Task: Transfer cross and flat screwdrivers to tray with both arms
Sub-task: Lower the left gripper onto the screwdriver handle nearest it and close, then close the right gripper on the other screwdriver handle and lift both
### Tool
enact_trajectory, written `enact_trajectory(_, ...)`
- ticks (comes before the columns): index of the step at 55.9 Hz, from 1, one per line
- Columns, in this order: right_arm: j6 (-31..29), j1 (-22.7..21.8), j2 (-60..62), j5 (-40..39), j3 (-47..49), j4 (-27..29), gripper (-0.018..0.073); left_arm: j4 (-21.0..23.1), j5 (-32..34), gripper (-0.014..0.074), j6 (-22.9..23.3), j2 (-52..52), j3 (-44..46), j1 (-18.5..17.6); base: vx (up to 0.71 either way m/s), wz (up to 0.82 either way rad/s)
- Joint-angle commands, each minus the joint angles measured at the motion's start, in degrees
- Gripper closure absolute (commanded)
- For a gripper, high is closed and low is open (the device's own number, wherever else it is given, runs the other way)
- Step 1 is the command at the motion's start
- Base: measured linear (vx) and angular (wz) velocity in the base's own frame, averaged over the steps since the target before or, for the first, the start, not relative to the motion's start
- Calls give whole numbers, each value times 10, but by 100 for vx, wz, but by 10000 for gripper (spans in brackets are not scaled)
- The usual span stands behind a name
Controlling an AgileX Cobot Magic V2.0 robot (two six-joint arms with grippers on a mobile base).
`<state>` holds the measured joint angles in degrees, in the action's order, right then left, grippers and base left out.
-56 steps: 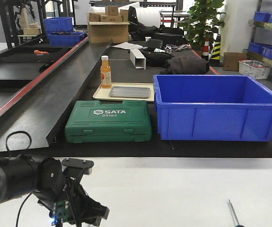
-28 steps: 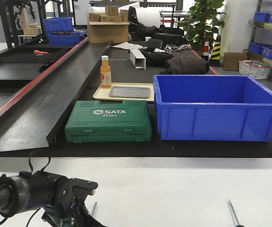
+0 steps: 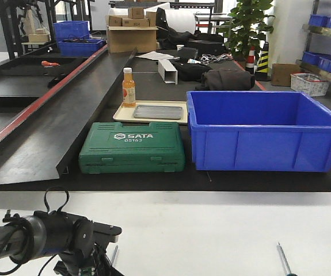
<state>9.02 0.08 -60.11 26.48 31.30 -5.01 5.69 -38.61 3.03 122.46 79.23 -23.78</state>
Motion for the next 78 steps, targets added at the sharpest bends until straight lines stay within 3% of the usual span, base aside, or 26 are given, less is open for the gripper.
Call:
enact_trajectory(1,1,-2,-24,20,56,-12,98,7,5,97,12,-22,13,-2,0,0)
enact_trajectory(16,16,-2,-176,85,187,-23,65,7,-2,207,12,-14,13,-2,0,0)
enact_trajectory(37,33,-4,-421,129,389,-34,62,6,7,606,-8,-14,13,-2,0,0)
enact_trajectory(58,32,-4,-542,101,427,-33,62,6,12,602,-8,-14,13,-2,0,0)
enact_trajectory(78,30,-4,-575,47,427,-33,63,6,12,602,-8,-14,13,-2,0,0)
